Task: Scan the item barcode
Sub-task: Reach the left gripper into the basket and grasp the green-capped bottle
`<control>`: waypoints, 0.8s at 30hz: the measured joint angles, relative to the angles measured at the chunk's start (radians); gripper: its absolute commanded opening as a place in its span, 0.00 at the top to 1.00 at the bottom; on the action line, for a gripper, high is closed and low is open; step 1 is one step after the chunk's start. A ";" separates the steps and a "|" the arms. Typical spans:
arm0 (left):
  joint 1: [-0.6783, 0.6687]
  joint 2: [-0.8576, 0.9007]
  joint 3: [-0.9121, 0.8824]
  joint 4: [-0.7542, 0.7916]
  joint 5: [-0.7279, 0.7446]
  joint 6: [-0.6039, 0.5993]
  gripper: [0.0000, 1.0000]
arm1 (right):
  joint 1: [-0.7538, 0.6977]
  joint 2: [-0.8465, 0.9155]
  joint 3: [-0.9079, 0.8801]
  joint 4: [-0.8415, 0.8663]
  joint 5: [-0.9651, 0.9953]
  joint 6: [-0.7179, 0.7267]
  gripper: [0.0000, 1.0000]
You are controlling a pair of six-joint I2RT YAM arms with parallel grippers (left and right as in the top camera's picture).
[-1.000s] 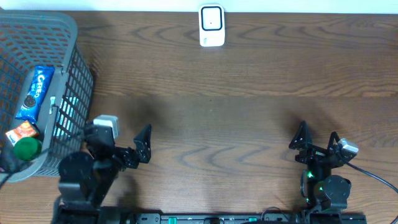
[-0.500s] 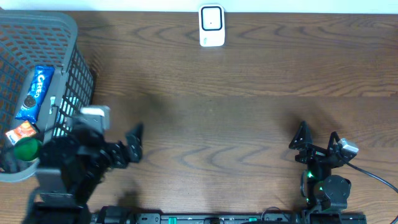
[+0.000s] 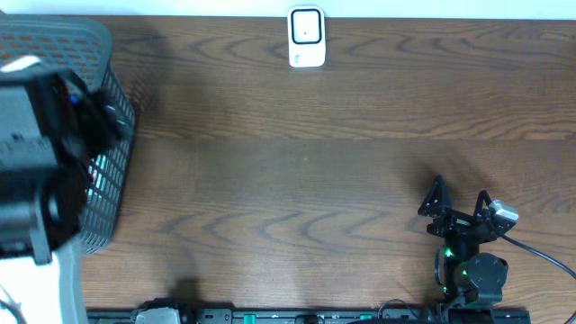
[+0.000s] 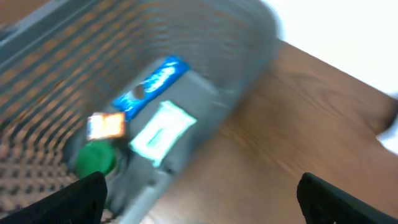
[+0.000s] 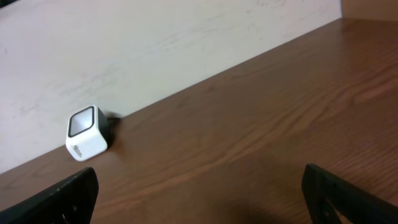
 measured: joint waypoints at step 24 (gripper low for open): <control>0.700 0.326 -0.276 0.162 0.118 -0.248 0.02 | 0.000 0.000 0.000 0.000 0.000 0.000 0.01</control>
